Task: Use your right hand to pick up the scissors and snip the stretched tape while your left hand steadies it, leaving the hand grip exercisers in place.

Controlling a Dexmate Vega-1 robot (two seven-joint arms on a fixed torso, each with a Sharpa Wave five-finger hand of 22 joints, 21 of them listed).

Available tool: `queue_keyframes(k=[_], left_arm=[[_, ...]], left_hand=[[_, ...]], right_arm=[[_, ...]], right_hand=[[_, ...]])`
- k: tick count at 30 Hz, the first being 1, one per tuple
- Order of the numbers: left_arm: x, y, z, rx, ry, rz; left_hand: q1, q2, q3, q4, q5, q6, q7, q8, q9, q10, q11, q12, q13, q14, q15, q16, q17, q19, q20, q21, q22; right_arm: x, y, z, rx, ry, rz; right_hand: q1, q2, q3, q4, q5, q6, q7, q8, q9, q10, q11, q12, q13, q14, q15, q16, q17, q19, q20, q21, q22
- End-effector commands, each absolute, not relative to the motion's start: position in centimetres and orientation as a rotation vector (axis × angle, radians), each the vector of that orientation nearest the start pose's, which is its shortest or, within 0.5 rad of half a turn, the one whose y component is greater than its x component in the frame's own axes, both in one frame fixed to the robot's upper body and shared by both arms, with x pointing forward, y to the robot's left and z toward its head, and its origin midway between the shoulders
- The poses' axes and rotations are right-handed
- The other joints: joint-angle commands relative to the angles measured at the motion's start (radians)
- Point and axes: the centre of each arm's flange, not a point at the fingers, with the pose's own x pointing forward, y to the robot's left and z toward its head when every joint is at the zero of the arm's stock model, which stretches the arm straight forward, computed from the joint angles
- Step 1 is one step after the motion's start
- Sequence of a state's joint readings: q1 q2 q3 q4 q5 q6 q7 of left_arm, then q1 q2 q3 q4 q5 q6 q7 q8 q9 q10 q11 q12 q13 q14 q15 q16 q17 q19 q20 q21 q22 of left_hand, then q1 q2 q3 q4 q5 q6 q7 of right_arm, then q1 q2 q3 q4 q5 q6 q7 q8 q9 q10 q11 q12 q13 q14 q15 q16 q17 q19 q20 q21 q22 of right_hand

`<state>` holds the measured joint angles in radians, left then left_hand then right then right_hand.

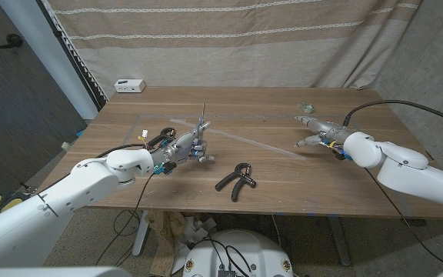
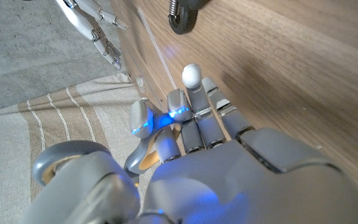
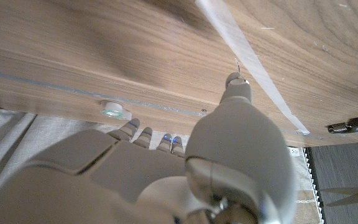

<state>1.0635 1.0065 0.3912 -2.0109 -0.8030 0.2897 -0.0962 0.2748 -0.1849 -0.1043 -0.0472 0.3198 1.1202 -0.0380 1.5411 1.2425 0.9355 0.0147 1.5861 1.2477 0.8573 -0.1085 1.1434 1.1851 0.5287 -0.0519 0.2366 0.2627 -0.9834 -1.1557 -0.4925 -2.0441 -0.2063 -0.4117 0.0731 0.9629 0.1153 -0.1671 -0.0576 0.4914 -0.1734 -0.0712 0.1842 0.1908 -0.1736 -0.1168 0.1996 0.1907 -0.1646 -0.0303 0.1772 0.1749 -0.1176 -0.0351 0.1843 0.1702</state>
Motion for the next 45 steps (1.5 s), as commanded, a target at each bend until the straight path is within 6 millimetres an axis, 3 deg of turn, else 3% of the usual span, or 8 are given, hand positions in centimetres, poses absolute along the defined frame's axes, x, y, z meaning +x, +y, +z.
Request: queue_keyframes(k=[1,6,12,45], left_arm=[[53.2,23.4,-6.3,0.307,-0.164,-0.597],[53.1,23.4,-6.5,0.314,-0.164,-0.587],[53.2,23.6,-6.3,0.324,-0.164,-0.58],[53.2,23.5,-6.3,0.35,-0.161,-0.595]], left_hand=[[-0.005,0.002,-0.247,-0.092,0.007,0.206,0.202,0.041,0.003,0.07,-0.042,0.003,0.003,-0.001,-0.041,0.012,-0.005,0.006,-0.029,0.004,0.005],[-0.006,0.002,-0.247,-0.092,0.008,0.208,0.203,0.041,0.003,0.071,-0.043,0.003,0.003,0.001,-0.042,0.014,-0.011,0.007,-0.029,0.004,0.006],[-0.006,0.002,-0.247,-0.092,0.009,0.21,0.203,0.041,0.003,0.077,-0.044,0.004,0.003,0.0,-0.044,0.022,-0.006,0.008,-0.029,0.005,0.007],[-0.009,0.007,-0.245,-0.089,0.018,0.217,0.202,0.041,0.003,0.085,-0.045,0.003,0.003,0.002,-0.05,0.04,-0.017,0.012,-0.034,0.003,0.007]], right_arm=[[55.2,-30.7,-2.9,-1.379,-0.305,0.052],[55.3,-30.6,-3.0,-1.376,-0.315,0.045],[56.0,-30.3,-3.2,-1.398,-0.305,0.064],[56.6,-30.4,-4.8,-1.457,-0.235,0.094]], right_hand=[[-0.028,-0.006,-0.027,0.007,-0.018,-0.194,0.014,-0.008,0.002,-0.153,0.019,-0.006,0.0,-0.183,-0.085,-0.001,0.003,-0.03,-0.133,-0.003,0.003],[-0.049,-0.018,-0.046,0.016,-0.033,-0.224,0.009,-0.008,0.002,-0.177,0.012,-0.009,0.001,-0.202,-0.091,-0.003,0.003,-0.043,-0.142,-0.003,0.004],[-0.059,-0.021,-0.056,0.021,-0.043,-0.236,0.017,-0.005,0.002,-0.193,0.02,-0.01,0.001,-0.215,-0.084,-0.003,0.003,-0.057,-0.127,-0.004,0.004],[-0.066,-0.014,-0.073,0.026,-0.065,-0.239,0.026,0.008,0.002,-0.194,0.03,0.002,0.0,-0.217,-0.077,0.004,0.003,-0.069,-0.112,0.002,0.005]])
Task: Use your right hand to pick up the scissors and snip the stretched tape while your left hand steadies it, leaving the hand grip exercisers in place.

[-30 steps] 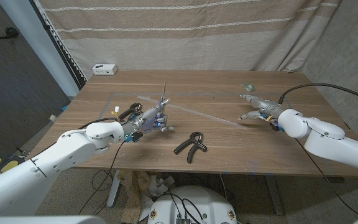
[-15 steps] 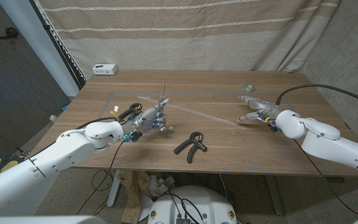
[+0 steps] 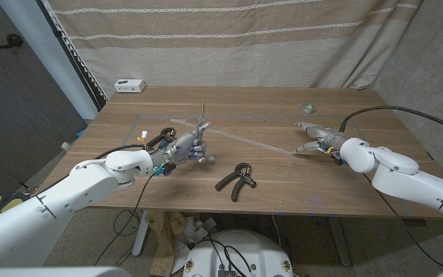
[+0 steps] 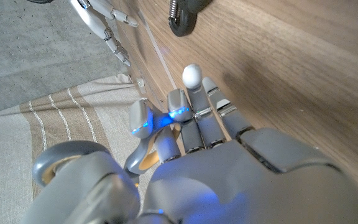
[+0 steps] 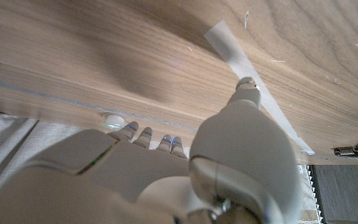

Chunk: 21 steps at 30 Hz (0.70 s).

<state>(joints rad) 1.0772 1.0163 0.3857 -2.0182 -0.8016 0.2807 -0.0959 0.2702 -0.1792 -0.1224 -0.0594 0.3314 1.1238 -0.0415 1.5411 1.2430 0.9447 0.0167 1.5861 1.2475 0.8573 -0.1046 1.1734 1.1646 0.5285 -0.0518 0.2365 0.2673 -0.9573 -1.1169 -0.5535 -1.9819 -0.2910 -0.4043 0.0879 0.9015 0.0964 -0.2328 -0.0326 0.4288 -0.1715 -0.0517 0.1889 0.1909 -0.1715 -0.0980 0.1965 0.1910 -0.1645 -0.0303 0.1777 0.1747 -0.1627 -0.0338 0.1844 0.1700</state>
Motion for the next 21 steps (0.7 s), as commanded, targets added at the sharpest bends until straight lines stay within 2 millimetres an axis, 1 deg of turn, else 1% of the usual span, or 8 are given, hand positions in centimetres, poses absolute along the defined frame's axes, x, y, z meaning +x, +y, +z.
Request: queue_keyframes(k=[1,7,8,16,17,21], left_arm=[[53.23,23.46,-6.31,0.351,-0.162,-0.593],[53.26,23.48,-6.24,0.353,-0.165,-0.594],[53.26,23.48,-6.24,0.345,-0.164,-0.6],[53.35,23.53,-6.3,0.34,-0.161,-0.604],[53.36,23.53,-6.31,0.339,-0.16,-0.605],[53.41,23.53,-6.35,0.34,-0.159,-0.606]], left_hand=[[-0.004,0.002,-0.227,-0.076,0.007,0.214,0.206,0.041,0.003,0.077,-0.046,0.003,0.003,0.001,-0.054,0.011,0.006,0.012,-0.034,0.003,0.002],[-0.004,0.002,-0.227,-0.076,0.009,0.216,0.206,0.041,0.002,0.08,-0.047,0.003,0.003,0.002,-0.053,0.009,-0.004,0.011,-0.032,0.003,0.002],[-0.003,0.002,-0.227,-0.077,0.01,0.217,0.206,0.041,0.002,0.08,-0.045,0.003,0.003,0.004,-0.055,0.01,-0.005,0.012,-0.034,0.003,0.003],[-0.003,0.002,-0.227,-0.076,0.014,0.218,0.206,0.041,0.003,0.083,-0.045,0.003,0.003,0.007,-0.055,0.019,-0.003,0.019,-0.034,0.003,-0.002],[-0.003,0.002,-0.227,-0.076,0.014,0.218,0.206,0.041,0.003,0.084,-0.043,0.003,0.003,0.005,-0.055,0.022,0.002,0.019,-0.034,0.002,-0.002],[-0.004,0.003,-0.227,-0.075,0.015,0.219,0.206,0.041,0.002,0.085,-0.047,0.003,0.003,0.006,-0.056,0.022,-0.003,0.02,-0.034,0.002,-0.003]], right_arm=[[56.59,-30.38,-4.8,-1.46,-0.234,0.091],[56.92,-30.42,-5.02,-1.466,-0.216,0.087],[56.92,-30.38,-5.02,-1.468,-0.221,0.087],[57.14,-30.07,-5.18,-1.493,-0.217,0.079],[57.16,-30.02,-5.2,-1.501,-0.214,0.077],[57.27,-29.84,-5.34,-1.522,-0.203,0.074]], right_hand=[[-0.005,0.006,-0.008,0.002,-0.003,-0.243,0.008,0.003,0.001,-0.196,0.011,0.006,0.0,-0.218,-0.075,0.003,0.003,-0.026,-0.11,0.001,0.005],[-0.004,0.011,-0.009,0.002,-0.006,-0.245,0.01,0.004,0.001,-0.2,0.014,0.006,0.0,-0.221,-0.069,0.003,0.003,-0.029,-0.108,0.002,0.005],[-0.004,0.012,-0.009,0.002,-0.006,-0.246,0.011,0.004,0.001,-0.199,0.015,0.006,0.0,-0.221,-0.068,0.003,0.003,-0.029,-0.106,0.002,0.005],[0.002,0.027,-0.004,0.002,-0.007,-0.247,0.004,0.007,0.001,-0.199,0.01,0.008,0.0,-0.221,-0.073,0.004,0.003,-0.033,-0.106,0.002,0.005],[0.003,0.029,-0.003,0.002,-0.007,-0.247,0.006,0.007,0.001,-0.2,0.012,0.008,0.0,-0.221,-0.071,0.004,0.003,-0.033,-0.104,0.002,0.005],[0.006,0.035,-0.001,0.002,-0.007,-0.25,0.003,0.007,0.001,-0.203,0.008,0.008,0.0,-0.222,-0.071,0.004,0.003,-0.036,-0.103,0.002,0.005]])
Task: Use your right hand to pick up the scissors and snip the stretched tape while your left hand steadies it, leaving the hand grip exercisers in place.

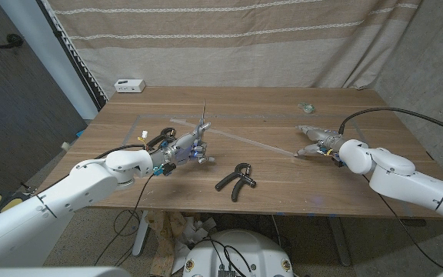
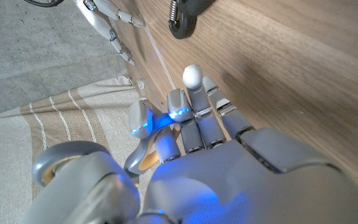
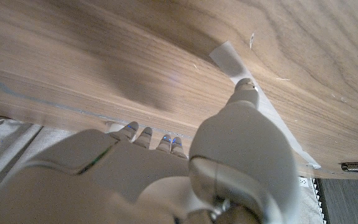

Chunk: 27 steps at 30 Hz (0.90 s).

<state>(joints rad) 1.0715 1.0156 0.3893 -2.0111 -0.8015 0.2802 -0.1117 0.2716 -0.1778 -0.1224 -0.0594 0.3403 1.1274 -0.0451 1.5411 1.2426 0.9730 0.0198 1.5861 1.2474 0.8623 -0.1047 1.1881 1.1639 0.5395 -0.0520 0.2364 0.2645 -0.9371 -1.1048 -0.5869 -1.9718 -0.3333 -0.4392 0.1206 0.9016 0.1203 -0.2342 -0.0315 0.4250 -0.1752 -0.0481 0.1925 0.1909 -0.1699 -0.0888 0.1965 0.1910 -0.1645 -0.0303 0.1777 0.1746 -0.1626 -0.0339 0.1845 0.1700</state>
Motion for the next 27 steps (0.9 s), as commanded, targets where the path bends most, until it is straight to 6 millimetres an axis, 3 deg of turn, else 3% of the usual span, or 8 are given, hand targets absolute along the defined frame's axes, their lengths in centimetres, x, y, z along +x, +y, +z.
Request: queue_keyframes(k=[1,27], left_arm=[[53.42,23.52,-6.35,0.34,-0.158,-0.607],[53.38,23.53,-6.09,0.348,-0.169,-0.608]], left_hand=[[-0.005,0.001,-0.227,-0.075,0.007,0.215,0.209,0.041,0.003,0.057,-0.048,0.003,0.003,-0.001,-0.056,0.013,0.006,0.009,-0.034,0.002,-0.001],[-0.012,0.004,-0.226,-0.07,0.02,0.221,0.209,0.041,0.003,0.067,-0.053,0.003,0.003,0.001,-0.058,0.028,-0.003,0.011,-0.036,0.001,0.0]], right_arm=[[57.3,-29.83,-5.37,-1.524,-0.204,0.075],[58.06,-28.95,-6.14,-1.569,-0.198,0.103]], right_hand=[[0.007,0.012,0.001,0.0,-0.003,-0.247,-0.001,0.003,0.001,-0.204,-0.001,0.008,0.0,-0.223,-0.068,0.004,0.003,-0.038,-0.102,0.002,0.005],[0.042,0.043,0.02,-0.01,0.002,-0.236,0.0,0.017,0.001,-0.206,0.012,0.013,0.0,-0.233,-0.055,0.004,0.002,-0.055,-0.089,0.004,0.006]])
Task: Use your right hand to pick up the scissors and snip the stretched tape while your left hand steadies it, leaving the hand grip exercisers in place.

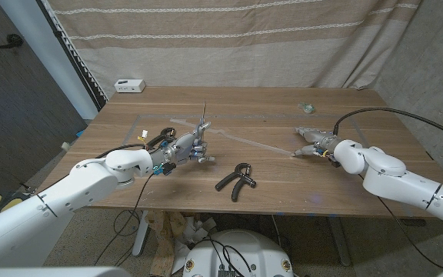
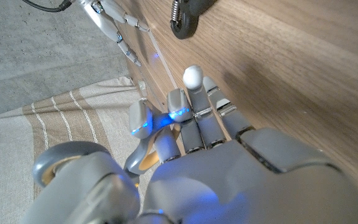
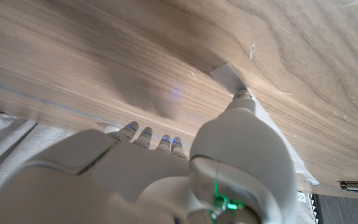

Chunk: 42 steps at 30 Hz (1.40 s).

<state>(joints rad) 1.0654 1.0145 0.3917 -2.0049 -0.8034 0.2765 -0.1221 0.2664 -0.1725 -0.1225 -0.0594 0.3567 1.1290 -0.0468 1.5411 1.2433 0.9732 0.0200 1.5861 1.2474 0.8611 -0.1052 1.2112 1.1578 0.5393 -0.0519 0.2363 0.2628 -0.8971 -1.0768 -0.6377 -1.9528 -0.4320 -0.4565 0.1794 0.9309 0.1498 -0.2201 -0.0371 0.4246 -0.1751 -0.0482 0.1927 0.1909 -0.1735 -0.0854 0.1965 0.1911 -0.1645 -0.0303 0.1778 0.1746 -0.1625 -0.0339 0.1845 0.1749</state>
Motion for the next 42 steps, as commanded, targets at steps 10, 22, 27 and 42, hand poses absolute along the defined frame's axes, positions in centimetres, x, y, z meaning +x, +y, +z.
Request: queue_keyframes(k=[10,22,27,42], left_arm=[[53.4,23.5,-6.1,0.351,-0.17,-0.609],[53.5,23.4,-6.2,0.35,-0.169,-0.623],[53.5,23.4,-6.1,0.35,-0.171,-0.627],[53.5,23.3,-6.1,0.356,-0.175,-0.635]], left_hand=[[-0.01,0.0,-0.226,-0.068,0.007,0.221,0.211,0.041,0.002,0.064,-0.054,0.003,0.003,0.003,-0.057,0.007,-0.006,0.013,-0.036,0.002,0.002],[-0.012,0.001,-0.225,-0.067,0.012,0.221,0.21,0.041,0.002,0.065,-0.051,0.003,0.003,0.0,-0.059,0.022,0.005,0.012,-0.037,0.0,0.001],[-0.013,0.001,-0.225,-0.066,0.014,0.221,0.21,0.041,0.002,0.067,-0.052,0.003,0.003,0.001,-0.057,0.02,-0.005,0.013,-0.038,0.001,0.002],[-0.014,0.002,-0.225,-0.065,0.018,0.225,0.211,0.041,0.002,0.074,-0.051,0.003,0.003,0.0,-0.061,0.034,0.004,0.014,-0.038,0.001,0.002]], right_arm=[[57.5,-28.5,-6.5,-1.518,-0.309,0.063],[56.7,-28.7,-6.8,-1.401,-0.423,0.03],[56.7,-28.7,-7.0,-1.397,-0.43,0.025],[56.8,-27.9,-7.5,-1.438,-0.458,0.005]], right_hand=[[0.045,0.02,0.027,-0.013,0.013,-0.051,-0.072,0.079,0.004,-0.144,-0.019,0.036,0.001,-0.205,-0.074,0.011,0.002,-0.044,-0.09,0.011,0.001],[0.077,0.032,0.086,0.005,0.031,0.456,-0.163,0.241,0.03,0.047,-0.077,0.092,0.002,-0.099,-0.12,0.016,0.002,0.027,-0.082,0.019,0.002],[0.085,0.025,0.097,0.008,0.025,0.597,-0.168,0.275,0.027,0.129,-0.108,0.114,0.001,-0.068,-0.128,0.015,0.002,0.057,-0.082,0.02,0.002],[0.104,0.007,0.096,-0.001,0.007,0.827,-0.156,0.306,0.012,0.257,-0.126,0.129,0.001,0.002,-0.155,0.017,0.002,0.134,-0.105,0.025,0.001]])
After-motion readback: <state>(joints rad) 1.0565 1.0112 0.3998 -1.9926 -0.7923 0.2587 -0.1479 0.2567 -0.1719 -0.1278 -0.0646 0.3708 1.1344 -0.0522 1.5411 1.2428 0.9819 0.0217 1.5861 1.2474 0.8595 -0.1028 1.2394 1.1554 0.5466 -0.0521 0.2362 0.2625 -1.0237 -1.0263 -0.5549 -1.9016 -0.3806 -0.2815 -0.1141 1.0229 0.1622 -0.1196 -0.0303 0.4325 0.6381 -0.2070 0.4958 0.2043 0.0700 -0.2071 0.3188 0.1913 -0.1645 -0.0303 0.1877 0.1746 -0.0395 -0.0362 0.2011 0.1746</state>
